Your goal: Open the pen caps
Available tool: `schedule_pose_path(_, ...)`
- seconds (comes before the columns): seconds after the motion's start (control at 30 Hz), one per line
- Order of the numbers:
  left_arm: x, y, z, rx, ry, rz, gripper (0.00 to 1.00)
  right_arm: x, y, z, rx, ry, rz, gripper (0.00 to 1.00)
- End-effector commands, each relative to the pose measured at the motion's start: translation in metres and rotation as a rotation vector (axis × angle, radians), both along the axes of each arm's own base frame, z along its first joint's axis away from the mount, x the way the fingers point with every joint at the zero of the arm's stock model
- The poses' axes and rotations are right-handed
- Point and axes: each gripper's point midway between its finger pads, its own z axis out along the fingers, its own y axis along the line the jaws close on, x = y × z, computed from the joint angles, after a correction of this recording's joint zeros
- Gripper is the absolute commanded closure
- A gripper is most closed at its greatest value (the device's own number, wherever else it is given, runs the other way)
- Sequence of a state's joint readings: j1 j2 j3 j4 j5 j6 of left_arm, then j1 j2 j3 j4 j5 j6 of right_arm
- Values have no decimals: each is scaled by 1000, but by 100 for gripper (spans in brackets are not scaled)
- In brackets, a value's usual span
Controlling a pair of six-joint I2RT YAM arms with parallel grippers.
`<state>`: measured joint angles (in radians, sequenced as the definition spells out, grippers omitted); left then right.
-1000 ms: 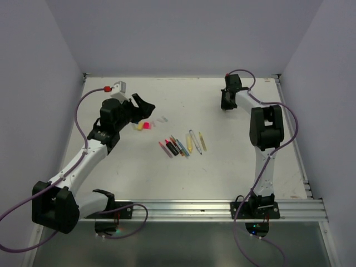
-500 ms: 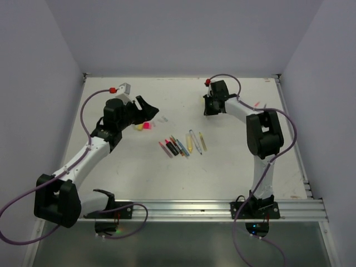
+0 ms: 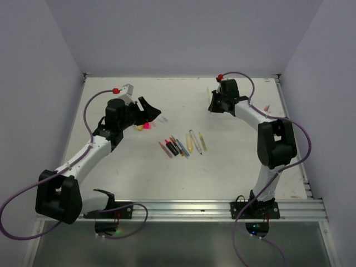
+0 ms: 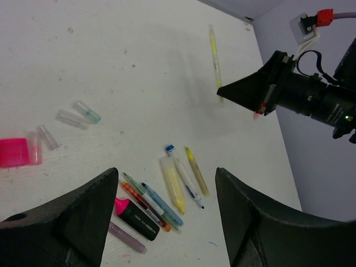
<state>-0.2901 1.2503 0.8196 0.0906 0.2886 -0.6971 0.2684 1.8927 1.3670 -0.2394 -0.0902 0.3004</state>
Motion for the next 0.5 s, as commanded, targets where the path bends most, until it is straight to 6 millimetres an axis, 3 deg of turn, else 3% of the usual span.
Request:
schedule_pose_path(0.0, 4, -10, 10, -30, -18, -37, 27, 5, 16, 37, 58, -104, 1, 100)
schedule_pose_path(0.23, 5, -14, 8, -48, -1, -39, 27, -2, 23, 48, 97, -121, 1, 100)
schedule_pose_path(0.37, 4, -17, 6, -48, 6, -37, 27, 0, 7, 57, 86, -130, -42, 100)
schedule_pose_path(0.47, 6, -20, 4, -51, 15, -46, 27, -3, 8, 66, 93, -144, -34, 100)
